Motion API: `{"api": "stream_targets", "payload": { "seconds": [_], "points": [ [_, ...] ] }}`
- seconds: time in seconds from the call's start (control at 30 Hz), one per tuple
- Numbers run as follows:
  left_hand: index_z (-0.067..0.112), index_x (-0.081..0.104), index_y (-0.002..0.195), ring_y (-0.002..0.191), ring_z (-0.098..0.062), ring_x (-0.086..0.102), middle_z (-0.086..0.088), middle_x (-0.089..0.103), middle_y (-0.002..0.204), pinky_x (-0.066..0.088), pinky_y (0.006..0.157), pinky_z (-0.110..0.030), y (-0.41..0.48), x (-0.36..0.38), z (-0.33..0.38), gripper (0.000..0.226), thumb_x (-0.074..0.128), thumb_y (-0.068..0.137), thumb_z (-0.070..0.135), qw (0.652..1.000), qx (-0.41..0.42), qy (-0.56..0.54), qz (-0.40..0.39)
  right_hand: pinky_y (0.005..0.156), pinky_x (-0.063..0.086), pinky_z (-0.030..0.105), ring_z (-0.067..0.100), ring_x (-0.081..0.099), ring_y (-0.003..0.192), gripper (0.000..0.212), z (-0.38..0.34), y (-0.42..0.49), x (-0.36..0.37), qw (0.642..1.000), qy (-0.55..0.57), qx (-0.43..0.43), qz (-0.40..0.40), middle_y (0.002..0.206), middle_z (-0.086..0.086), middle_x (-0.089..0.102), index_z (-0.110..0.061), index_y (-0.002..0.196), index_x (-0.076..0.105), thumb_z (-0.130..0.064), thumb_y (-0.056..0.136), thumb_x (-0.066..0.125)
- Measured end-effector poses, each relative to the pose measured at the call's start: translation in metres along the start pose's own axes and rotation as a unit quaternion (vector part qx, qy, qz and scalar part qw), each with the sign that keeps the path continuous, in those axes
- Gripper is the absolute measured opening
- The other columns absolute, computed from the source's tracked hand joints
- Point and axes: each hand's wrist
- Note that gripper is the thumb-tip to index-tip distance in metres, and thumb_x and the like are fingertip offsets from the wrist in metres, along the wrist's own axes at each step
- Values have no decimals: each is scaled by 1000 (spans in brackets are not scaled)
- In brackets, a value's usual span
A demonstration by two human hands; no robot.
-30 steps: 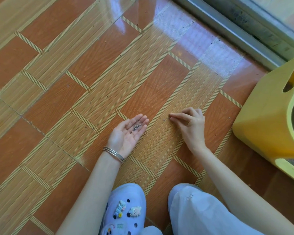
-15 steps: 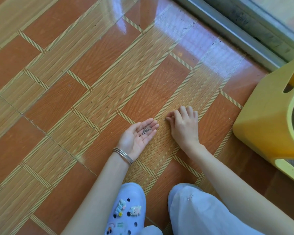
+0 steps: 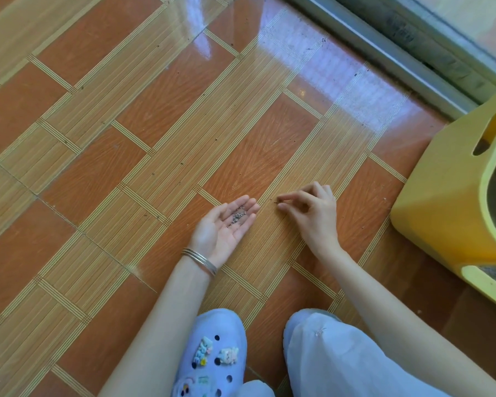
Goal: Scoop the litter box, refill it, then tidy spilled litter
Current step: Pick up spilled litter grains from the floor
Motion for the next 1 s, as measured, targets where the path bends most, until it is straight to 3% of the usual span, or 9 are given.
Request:
{"api": "stream_targets", "payload": {
  "seconds": [0.13, 0.37, 0.47, 0.57, 0.7, 0.83, 1.0],
  "points": [
    [-6, 58, 112, 104, -28, 64, -20, 64, 113, 53, 88, -34, -2, -7, 4, 34, 33, 99, 14, 1000, -2, 4, -3, 76, 29, 27, 12, 43, 79, 11, -2, 2, 4, 999, -26, -8, 22, 74, -11, 52, -29, 79, 74, -36, 71, 75],
    [-6, 58, 113, 108, -29, 62, -21, 64, 113, 51, 91, -34, -2, 0, -4, 35, 32, 100, 14, 999, -9, 39, -4, 65, 41, 36, 21, 48, 75, 17, -8, -5, 13, 983, -154, -95, 31, 71, -3, 56, -15, 78, 65, -30, 84, 60],
    [-7, 56, 116, 107, -28, 62, -22, 62, 115, 50, 91, -34, 0, 6, -12, 35, 32, 101, 13, 998, -5, 55, 10, 67, 40, 37, 16, 43, 75, 15, -17, -8, 11, 995, -66, -81, 1, 73, -10, 49, -14, 79, 62, -26, 87, 56],
    [-8, 56, 116, 98, -26, 63, -23, 62, 114, 53, 87, -33, 1, 16, -23, 35, 33, 100, 13, 999, -10, 51, 9, 68, 36, 32, 13, 39, 73, 20, -25, -19, 2, 994, 11, -100, -41, 71, -10, 46, -17, 82, 68, -34, 85, 58],
    [-8, 58, 111, 102, -29, 64, -22, 65, 109, 55, 84, -34, 3, 18, -20, 34, 33, 100, 13, 1000, -15, 7, -8, 74, 41, 36, 16, 44, 76, 18, -9, -17, -15, 998, 58, -21, 25, 73, -6, 53, -25, 94, 73, -33, 78, 69],
    [-7, 59, 110, 103, -29, 64, -21, 65, 111, 55, 85, -34, 0, 7, -7, 33, 34, 99, 12, 1000, -5, -7, -10, 78, 43, 44, 14, 43, 80, 11, 12, -6, -16, 998, 9, 37, 57, 76, -11, 50, -26, 88, 74, -25, 77, 72],
    [-6, 60, 107, 100, -28, 66, -20, 67, 108, 56, 84, -34, -1, -4, 2, 32, 35, 98, 11, 1000, 1, -31, -3, 77, 30, 27, 12, 41, 82, 16, 12, -4, -3, 997, -31, 16, 64, 79, -6, 54, -28, 92, 74, -30, 76, 72]
  ]
}}
Point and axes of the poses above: each hand's wrist, its own y-axis towards the middle knuckle, its own x-axis out of the palm, z = x × y
